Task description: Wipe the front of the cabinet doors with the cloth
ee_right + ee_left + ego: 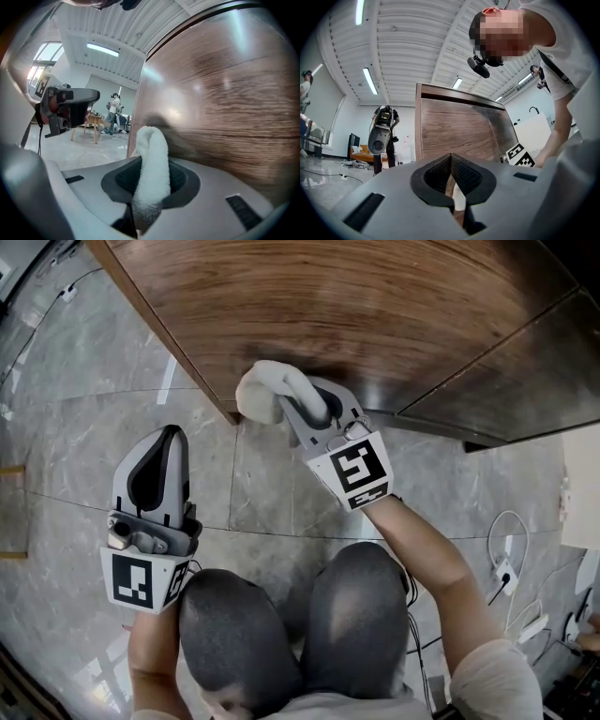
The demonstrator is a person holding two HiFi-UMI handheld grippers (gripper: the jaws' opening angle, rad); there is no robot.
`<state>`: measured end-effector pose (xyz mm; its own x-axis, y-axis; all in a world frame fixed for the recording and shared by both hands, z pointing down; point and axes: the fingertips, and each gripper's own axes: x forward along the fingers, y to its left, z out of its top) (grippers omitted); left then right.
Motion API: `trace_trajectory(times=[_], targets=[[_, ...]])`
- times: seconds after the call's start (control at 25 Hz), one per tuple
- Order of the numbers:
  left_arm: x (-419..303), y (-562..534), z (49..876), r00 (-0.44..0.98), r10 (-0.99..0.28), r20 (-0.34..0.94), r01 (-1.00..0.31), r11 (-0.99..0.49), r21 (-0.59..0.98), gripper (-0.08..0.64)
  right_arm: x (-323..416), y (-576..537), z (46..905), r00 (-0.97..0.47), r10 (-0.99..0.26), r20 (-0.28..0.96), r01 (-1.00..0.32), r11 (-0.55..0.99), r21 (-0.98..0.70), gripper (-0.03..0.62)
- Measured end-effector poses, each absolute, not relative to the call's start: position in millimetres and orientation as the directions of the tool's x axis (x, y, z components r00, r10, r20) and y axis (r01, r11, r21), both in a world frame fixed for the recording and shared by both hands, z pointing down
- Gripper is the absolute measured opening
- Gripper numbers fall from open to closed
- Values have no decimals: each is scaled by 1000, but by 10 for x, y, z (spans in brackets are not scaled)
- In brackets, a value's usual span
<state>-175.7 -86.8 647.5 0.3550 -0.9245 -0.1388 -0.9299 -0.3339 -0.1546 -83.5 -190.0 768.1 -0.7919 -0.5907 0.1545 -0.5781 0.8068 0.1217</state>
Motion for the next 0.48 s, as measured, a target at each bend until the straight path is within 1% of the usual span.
trace_trajectory(times=[0.48], targets=[[-1418,-1089,6583,388,-913,-124,-918,-371,-137,17,56,-1978,7812,-711,-686,158,-672,728,137,106]])
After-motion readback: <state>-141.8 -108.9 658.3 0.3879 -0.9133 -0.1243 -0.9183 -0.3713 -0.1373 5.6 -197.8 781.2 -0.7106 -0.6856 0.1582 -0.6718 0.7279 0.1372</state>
